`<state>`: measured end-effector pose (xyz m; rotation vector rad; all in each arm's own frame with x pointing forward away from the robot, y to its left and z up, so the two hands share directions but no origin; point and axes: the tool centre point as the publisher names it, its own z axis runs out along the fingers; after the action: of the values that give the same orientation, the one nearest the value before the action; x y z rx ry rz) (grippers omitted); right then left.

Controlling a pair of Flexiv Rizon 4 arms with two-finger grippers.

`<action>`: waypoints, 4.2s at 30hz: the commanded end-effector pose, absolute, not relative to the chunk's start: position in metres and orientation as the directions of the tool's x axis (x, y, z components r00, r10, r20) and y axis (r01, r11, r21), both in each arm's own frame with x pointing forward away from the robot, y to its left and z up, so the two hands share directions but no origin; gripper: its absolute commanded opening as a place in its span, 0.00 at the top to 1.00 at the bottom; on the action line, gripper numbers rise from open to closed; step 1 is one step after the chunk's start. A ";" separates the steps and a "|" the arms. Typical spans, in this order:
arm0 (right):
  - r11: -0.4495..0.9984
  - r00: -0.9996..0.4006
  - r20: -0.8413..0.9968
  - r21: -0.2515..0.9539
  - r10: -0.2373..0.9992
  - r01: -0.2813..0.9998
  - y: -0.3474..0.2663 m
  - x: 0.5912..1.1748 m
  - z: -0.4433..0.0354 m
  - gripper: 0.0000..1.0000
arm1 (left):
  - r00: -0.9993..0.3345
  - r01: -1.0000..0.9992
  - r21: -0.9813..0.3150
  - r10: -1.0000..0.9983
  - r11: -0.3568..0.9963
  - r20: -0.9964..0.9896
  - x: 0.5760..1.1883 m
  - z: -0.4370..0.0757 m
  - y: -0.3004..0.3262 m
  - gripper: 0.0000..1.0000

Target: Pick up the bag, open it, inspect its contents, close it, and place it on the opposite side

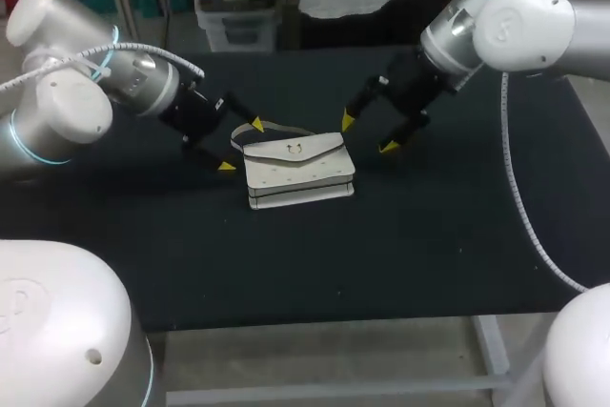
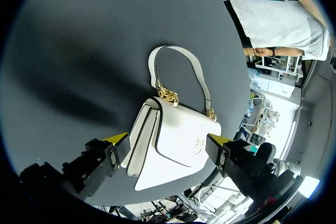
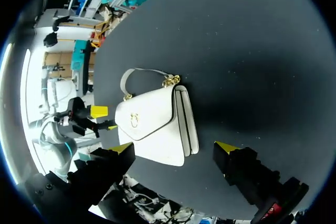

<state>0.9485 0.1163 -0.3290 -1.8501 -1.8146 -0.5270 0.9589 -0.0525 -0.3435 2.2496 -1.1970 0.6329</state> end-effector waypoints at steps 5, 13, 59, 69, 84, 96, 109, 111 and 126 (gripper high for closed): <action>0.008 0.063 0.634 -0.108 0.771 0.994 0.132 0.957 -0.349 0.00 | 0.492 -0.858 0.250 -0.579 -0.448 0.651 0.959 -0.352 -0.048 0.00; 0.004 0.080 0.670 -0.124 0.738 0.992 0.139 0.955 -0.359 0.06 | 0.442 -0.887 0.248 -0.565 -0.389 0.696 0.955 -0.351 -0.050 0.13; 0.035 0.083 0.764 -0.137 0.640 0.990 0.160 0.956 -0.383 1.00 | 0.186 -0.982 0.143 -0.491 -0.124 0.851 0.960 -0.369 -0.078 1.00; 0.009 0.086 0.788 -0.116 0.609 0.993 0.152 0.964 -0.381 0.00 | 0.169 -0.985 0.131 -0.488 -0.112 0.856 0.958 -0.367 -0.075 0.56; 0.004 0.066 0.816 -0.083 0.574 0.997 0.156 0.975 -0.375 0.19 | 0.164 -0.986 0.125 -0.479 -0.113 0.863 0.958 -0.363 -0.073 0.75; 0.012 0.049 0.822 -0.067 0.567 0.998 0.153 0.976 -0.370 0.57 | 0.172 -0.984 0.131 -0.489 -0.117 0.855 0.964 -0.364 -0.075 0.67; 0.008 0.065 0.815 -0.085 0.576 0.996 0.139 0.974 -0.373 0.47 | 0.174 -0.984 0.128 -0.485 -0.126 0.857 0.965 -0.362 -0.072 0.65; 0.005 0.065 0.814 -0.084 0.577 0.996 0.137 0.974 -0.371 0.47 | 0.175 -0.983 0.128 -0.484 -0.129 0.858 0.965 -0.361 -0.071 0.63; 0.028 0.058 0.822 -0.090 0.566 0.996 0.158 0.983 -0.381 0.62 | 0.169 -0.986 0.141 -0.483 -0.094 0.859 0.966 -0.363 -0.078 0.61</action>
<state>0.9761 0.1541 -0.3751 -1.6409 -1.5966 -0.7729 0.9615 -0.0765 -0.3602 1.7016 -1.4143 0.8452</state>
